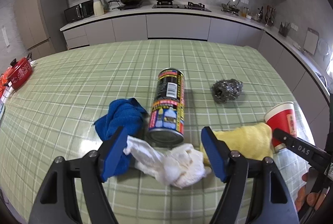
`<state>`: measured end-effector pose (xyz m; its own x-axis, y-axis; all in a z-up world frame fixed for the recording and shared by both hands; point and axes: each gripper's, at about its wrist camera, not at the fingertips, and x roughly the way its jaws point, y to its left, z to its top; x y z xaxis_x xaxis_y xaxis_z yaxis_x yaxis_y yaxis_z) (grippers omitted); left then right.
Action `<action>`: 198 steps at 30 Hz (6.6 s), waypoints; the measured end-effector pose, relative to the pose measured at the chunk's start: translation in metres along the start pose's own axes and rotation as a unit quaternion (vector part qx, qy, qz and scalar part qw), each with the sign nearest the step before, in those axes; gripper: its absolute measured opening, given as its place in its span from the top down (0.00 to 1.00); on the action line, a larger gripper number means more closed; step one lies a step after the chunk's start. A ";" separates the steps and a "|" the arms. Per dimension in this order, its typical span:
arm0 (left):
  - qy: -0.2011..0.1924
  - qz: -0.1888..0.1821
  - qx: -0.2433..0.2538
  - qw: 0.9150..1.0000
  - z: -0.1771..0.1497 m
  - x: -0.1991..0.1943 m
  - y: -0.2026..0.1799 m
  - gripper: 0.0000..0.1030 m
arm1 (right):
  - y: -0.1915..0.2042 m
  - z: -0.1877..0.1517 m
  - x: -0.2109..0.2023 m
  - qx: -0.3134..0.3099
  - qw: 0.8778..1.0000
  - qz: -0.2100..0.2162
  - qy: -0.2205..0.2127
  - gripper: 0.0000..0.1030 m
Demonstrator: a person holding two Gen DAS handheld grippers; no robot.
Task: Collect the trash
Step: 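Grasp the black spray can with the left tool while the right tool grasps the red paper cup, then carry the can and cup over the black bin and open both tools, then move both tools back over the island toward the tissue and yellow cloth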
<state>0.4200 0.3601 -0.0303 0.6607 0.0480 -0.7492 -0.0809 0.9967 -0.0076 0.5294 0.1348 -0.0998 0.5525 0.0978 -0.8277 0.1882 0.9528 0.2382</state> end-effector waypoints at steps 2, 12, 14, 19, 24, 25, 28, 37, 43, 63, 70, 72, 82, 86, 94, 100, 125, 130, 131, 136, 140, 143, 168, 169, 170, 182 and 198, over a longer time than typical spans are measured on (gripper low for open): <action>0.005 -0.003 0.003 1.000 0.004 0.007 0.002 0.27 | 0.003 0.003 0.002 0.000 1.000 -0.004 -0.004 0.41; 0.027 -0.024 0.014 0.999 0.028 0.046 0.002 0.27 | 0.017 0.029 0.003 0.009 0.999 -0.004 -0.037 0.41; 0.033 -0.029 0.018 0.999 0.032 0.056 -0.001 0.28 | 0.019 0.033 0.004 0.011 0.999 0.000 -0.040 0.41; 0.039 -0.035 0.026 0.998 0.038 0.074 -0.007 0.28 | 0.026 0.040 0.006 0.006 0.999 0.003 -0.047 0.41; 0.062 -0.045 0.022 0.997 0.037 0.091 -0.004 0.41 | 0.030 0.043 0.009 0.003 0.999 0.003 -0.048 0.41; 0.068 -0.046 0.022 0.996 0.036 0.093 -0.004 0.45 | 0.031 0.043 0.009 0.003 0.999 0.004 -0.048 0.41; 0.065 -0.050 0.020 0.996 0.033 0.092 -0.003 0.47 | 0.033 0.042 0.011 -0.001 0.999 0.004 -0.047 0.41; 0.040 -0.054 0.009 0.998 0.028 0.070 0.007 0.48 | 0.034 0.040 0.006 -0.004 0.999 0.007 -0.051 0.41; 0.019 -0.059 0.010 0.998 0.031 0.046 0.007 0.48 | 0.034 0.038 -0.007 -0.007 0.998 0.014 -0.062 0.41; -0.018 -0.057 -0.003 0.998 0.001 -0.021 -0.035 0.48 | -0.005 0.012 -0.063 -0.049 0.995 0.046 -0.070 0.41; -0.018 -0.054 -0.010 0.998 -0.020 -0.036 -0.065 0.48 | -0.035 0.000 -0.072 -0.061 0.995 0.061 -0.059 0.41; -0.016 -0.056 -0.011 0.998 -0.025 -0.040 -0.072 0.48 | -0.042 -0.003 -0.074 -0.062 0.995 0.063 -0.055 0.41; -0.011 -0.088 0.025 0.996 -0.047 -0.056 -0.091 0.48 | -0.068 -0.030 -0.098 -0.035 0.996 0.051 -0.064 0.41; -0.002 -0.107 0.026 0.994 -0.060 -0.060 -0.093 0.48 | -0.070 -0.048 -0.109 -0.029 0.997 0.031 -0.057 0.41; 0.008 -0.127 0.041 0.991 -0.086 -0.070 -0.109 0.48 | -0.084 -0.082 -0.129 -0.014 0.999 0.012 -0.044 0.41; -0.002 -0.132 0.058 0.990 -0.093 -0.086 -0.134 0.48 | -0.110 -0.091 -0.145 0.008 0.999 0.020 -0.049 0.41; 0.071 -0.182 0.109 0.975 -0.155 -0.072 -0.457 0.48 | -0.436 -0.091 -0.168 0.068 0.997 -0.037 -0.027 0.41; 0.096 -0.152 0.116 0.977 -0.179 -0.046 -0.483 0.48 | -0.466 -0.094 -0.129 0.061 0.998 -0.032 0.011 0.41; 0.102 -0.147 0.114 0.977 -0.184 -0.039 -0.487 0.48 | -0.469 -0.096 -0.124 0.058 0.998 -0.031 0.016 0.41; 0.122 -0.117 0.110 0.980 -0.202 -0.007 -0.504 0.48 | -0.484 -0.101 -0.079 0.041 0.997 -0.023 0.053 0.41; 0.137 -0.098 0.109 0.980 -0.207 0.010 -0.514 0.47 | -0.485 -0.102 -0.047 0.021 0.996 -0.008 0.085 0.39; 0.132 -0.085 0.113 0.981 -0.207 0.012 -0.520 0.39 | -0.490 -0.099 -0.035 0.018 0.995 -0.022 0.096 0.30; 0.012 -0.105 0.086 0.991 -0.118 -0.118 -0.389 0.27 | -0.389 -0.065 -0.188 0.035 0.997 -0.038 -0.061 0.29; 0.006 -0.094 0.079 0.992 -0.114 -0.123 -0.366 0.27 | -0.369 -0.066 -0.191 0.031 0.997 -0.032 -0.064 0.29; 0.002 -0.086 0.076 0.993 -0.112 -0.122 -0.352 0.27 | -0.353 -0.065 -0.192 0.025 0.997 -0.027 -0.066 0.29; -0.024 -0.024 0.017 0.999 -0.100 -0.127 -0.167 0.24 | -0.148 -0.084 -0.179 -0.043 0.995 0.027 -0.083 0.23; -0.018 0.023 -0.048 0.998 -0.077 -0.101 -0.043 0.20 | -0.001 -0.075 -0.135 -0.103 0.990 0.072 -0.062 0.20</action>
<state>0.2994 0.3075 -0.0054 0.6808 0.0981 -0.7259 -0.1816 0.9827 -0.0374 0.3938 0.1424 -0.0266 0.6594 0.2139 -0.7207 -0.0622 0.9709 0.2313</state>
